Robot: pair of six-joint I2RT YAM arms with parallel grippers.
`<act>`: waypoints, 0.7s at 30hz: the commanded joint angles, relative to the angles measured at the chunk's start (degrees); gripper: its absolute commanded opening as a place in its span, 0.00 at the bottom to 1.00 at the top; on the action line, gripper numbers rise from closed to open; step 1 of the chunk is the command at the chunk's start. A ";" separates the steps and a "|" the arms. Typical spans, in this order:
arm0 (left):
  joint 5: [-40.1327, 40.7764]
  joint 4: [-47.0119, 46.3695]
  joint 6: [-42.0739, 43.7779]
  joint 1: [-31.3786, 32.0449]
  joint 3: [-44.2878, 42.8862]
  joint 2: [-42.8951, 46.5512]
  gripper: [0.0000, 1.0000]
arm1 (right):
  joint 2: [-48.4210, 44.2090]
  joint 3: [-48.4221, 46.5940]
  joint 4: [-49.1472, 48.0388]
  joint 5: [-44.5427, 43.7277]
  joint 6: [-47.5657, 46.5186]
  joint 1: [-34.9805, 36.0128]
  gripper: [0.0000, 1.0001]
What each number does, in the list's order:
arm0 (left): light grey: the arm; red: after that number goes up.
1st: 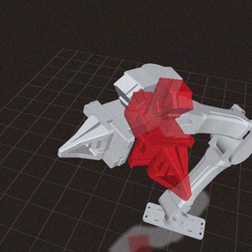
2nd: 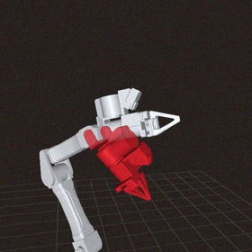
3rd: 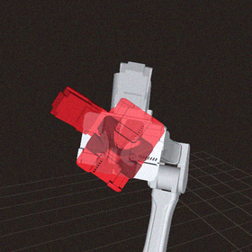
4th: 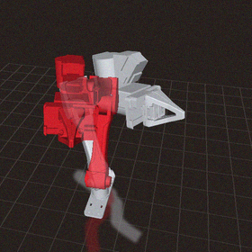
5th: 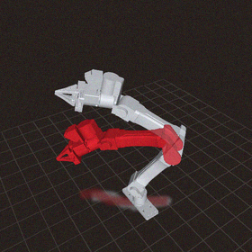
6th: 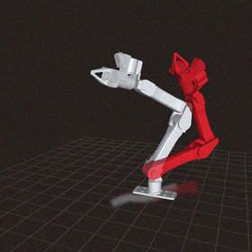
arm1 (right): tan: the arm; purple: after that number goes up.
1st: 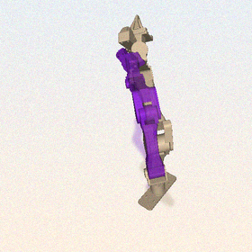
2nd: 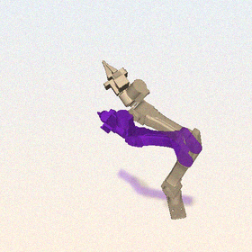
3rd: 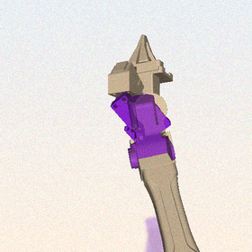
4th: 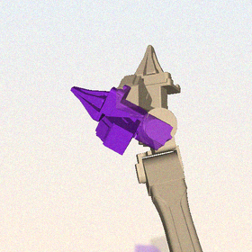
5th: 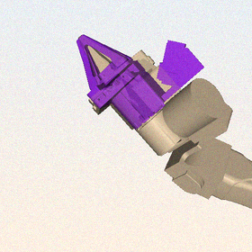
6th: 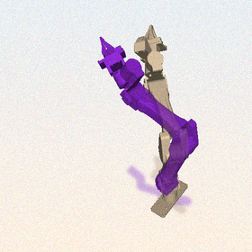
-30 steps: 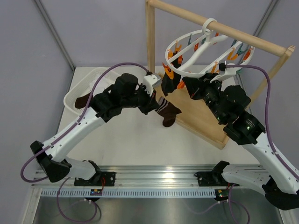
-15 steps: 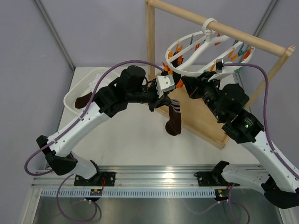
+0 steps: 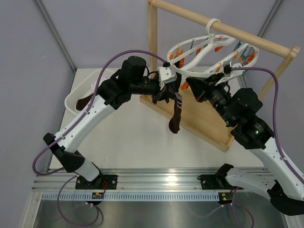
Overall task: Clip the socks to the hanger
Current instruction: Clamp the sock onto the hanger.
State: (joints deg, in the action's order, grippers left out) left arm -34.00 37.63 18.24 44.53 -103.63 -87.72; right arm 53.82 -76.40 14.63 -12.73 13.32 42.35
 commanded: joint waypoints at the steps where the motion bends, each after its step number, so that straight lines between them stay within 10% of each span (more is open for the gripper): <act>1: -3.18 -2.74 -0.48 0.03 -5.43 -1.48 0.00 | -0.65 0.73 -1.27 6.31 -2.86 0.19 0.00; 21: 2.27 -4.67 -7.78 -1.12 -12.03 -5.97 0.00 | -0.82 0.46 -0.48 7.28 -3.83 0.19 0.00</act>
State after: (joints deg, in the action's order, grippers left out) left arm -33.15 35.79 11.75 43.72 -113.19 -92.92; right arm 53.52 -76.05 13.85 -11.22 10.15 42.11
